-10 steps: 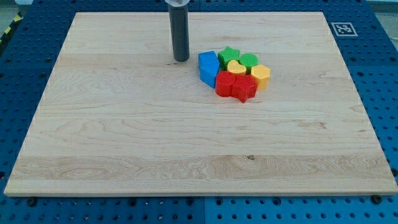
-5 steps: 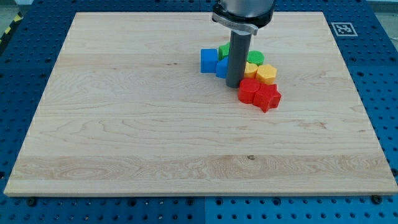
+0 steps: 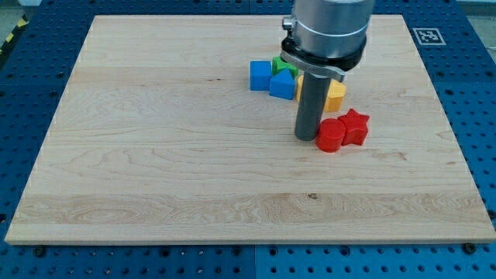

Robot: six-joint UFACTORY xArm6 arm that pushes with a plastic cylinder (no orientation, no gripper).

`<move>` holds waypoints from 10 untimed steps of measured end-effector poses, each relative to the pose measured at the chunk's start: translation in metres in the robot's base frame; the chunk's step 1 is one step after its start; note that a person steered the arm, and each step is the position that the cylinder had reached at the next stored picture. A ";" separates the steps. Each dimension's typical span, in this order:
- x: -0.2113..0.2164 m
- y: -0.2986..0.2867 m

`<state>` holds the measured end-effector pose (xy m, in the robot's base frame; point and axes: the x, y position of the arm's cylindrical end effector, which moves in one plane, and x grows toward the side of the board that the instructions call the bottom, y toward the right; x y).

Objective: Push the red circle towards bottom right

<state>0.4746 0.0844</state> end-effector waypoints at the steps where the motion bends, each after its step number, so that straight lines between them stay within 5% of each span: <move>1: 0.000 0.001; 3: -0.017 0.018; 7: 0.040 0.003; 10: 0.047 0.072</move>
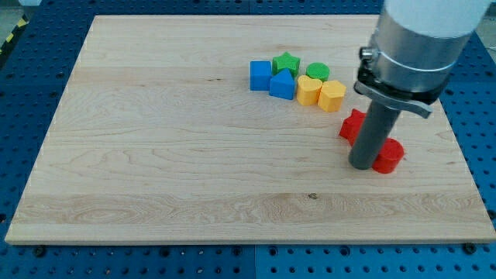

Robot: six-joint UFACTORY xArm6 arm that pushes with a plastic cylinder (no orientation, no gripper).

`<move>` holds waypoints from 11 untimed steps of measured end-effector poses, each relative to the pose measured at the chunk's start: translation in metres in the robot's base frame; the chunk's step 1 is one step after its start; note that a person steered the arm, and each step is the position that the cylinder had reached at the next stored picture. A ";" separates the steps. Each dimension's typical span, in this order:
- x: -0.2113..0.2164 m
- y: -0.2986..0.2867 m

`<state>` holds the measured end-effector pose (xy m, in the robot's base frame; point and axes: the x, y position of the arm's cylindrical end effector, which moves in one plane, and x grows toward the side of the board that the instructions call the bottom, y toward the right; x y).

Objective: Push the red circle towards bottom right

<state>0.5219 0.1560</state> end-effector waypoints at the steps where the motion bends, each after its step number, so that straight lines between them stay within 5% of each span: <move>1: 0.000 0.007; 11: -0.013 0.021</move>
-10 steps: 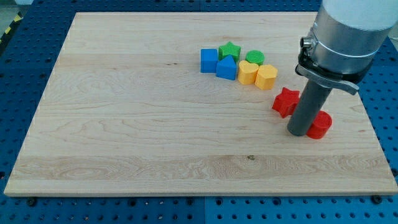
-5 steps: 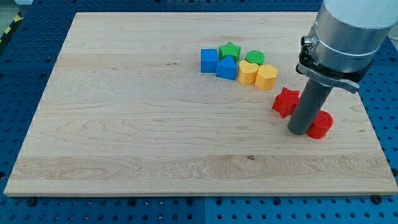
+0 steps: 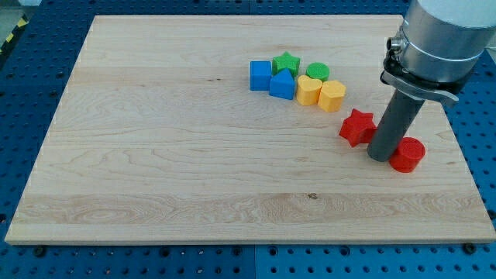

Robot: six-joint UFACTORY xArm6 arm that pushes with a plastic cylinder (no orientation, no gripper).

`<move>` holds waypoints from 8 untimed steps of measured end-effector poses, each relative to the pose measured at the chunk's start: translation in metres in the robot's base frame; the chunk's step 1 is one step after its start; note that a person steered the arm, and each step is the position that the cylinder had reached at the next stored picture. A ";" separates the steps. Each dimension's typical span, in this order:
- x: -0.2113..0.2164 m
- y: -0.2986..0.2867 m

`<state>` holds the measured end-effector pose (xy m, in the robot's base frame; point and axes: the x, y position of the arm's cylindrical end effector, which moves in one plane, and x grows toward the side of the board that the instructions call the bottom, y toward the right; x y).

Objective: Push the red circle towards bottom right

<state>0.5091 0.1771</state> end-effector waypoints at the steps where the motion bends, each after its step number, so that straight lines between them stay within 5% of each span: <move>1: 0.000 0.012; 8: 0.006 0.033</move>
<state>0.5153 0.2105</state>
